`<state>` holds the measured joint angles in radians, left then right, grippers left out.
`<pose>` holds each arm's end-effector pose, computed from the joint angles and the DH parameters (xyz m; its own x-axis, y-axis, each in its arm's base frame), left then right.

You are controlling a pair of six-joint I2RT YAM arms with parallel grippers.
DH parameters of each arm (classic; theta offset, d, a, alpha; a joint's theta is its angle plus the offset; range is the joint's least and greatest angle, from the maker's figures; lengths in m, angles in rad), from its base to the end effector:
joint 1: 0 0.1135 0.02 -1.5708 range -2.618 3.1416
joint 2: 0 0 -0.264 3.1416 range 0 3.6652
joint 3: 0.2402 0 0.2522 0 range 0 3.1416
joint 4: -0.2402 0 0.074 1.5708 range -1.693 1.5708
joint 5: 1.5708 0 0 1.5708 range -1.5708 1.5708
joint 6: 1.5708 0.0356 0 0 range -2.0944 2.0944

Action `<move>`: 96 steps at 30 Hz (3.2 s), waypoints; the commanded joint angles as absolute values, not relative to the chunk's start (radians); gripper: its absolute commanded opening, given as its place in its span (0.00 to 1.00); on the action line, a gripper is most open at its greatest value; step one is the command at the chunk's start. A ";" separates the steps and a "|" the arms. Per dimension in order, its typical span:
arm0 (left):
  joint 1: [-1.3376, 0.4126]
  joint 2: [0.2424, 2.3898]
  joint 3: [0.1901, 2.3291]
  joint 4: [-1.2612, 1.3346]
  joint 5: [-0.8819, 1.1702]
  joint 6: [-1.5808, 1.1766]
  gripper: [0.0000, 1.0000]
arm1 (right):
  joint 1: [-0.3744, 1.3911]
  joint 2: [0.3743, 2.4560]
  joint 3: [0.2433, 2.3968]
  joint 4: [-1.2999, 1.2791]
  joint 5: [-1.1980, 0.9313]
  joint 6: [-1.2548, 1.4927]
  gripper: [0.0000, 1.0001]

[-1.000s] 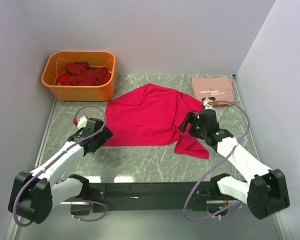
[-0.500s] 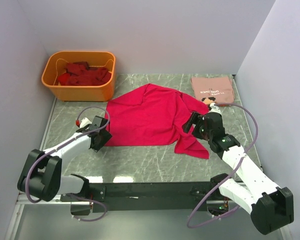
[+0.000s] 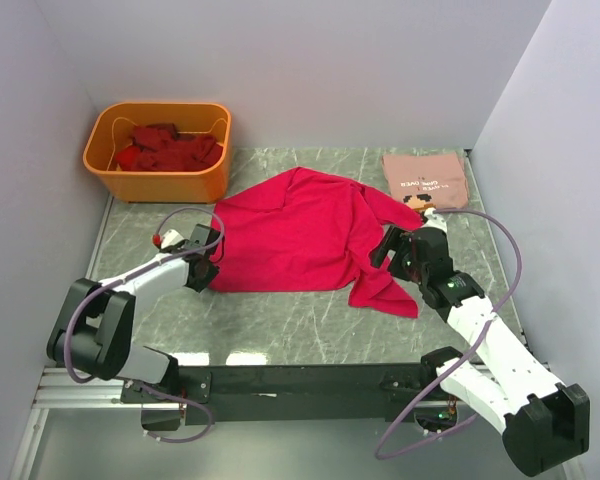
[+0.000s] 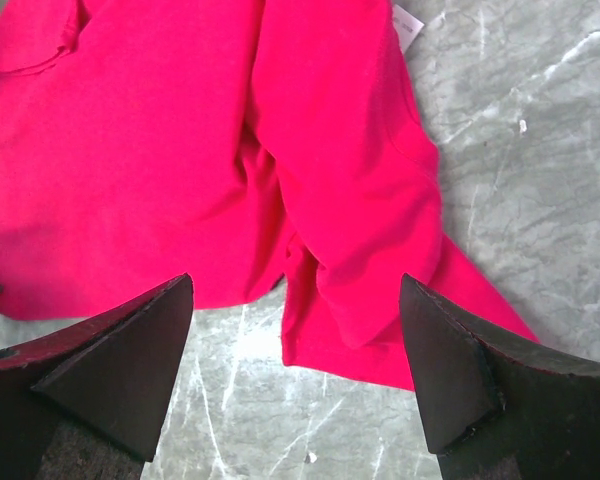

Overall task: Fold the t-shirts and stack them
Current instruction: Flatten the tshirt out

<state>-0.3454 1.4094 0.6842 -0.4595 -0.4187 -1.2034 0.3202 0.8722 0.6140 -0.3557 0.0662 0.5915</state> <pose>0.2315 -0.0679 0.1578 -0.4673 -0.7380 -0.4868 -0.7541 0.6201 -0.2162 0.1829 0.0582 0.2480 -0.6004 0.3871 -0.6998 0.0868 0.9014 0.4242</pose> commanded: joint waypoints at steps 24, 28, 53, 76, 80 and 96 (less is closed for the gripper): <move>-0.112 1.365 0.701 -0.569 -0.534 -1.167 0.01 | 0.308 0.928 0.681 -0.687 0.046 0.511 0.87; -0.083 1.347 0.687 -0.581 -0.560 -1.167 0.01 | 0.308 0.923 0.658 -0.785 0.063 0.607 0.87; 0.038 1.341 0.644 -0.453 -0.468 -1.066 0.01 | 0.420 1.144 0.569 -0.792 0.080 0.759 0.69; 0.038 1.296 0.630 -0.472 -0.451 -1.055 0.01 | 0.422 1.275 0.572 -0.637 0.127 0.715 0.02; 0.038 1.278 0.627 -0.474 -0.448 -1.048 0.01 | 0.422 1.269 0.566 -0.612 0.138 0.684 0.00; -0.034 1.135 0.737 -0.437 -0.341 -1.048 0.01 | 0.348 1.089 0.897 -0.480 0.092 0.522 0.00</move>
<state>-0.0319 1.1240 0.6418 -0.4747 -0.3584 -1.0588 0.4026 1.0355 0.7887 -0.5701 0.0837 0.5541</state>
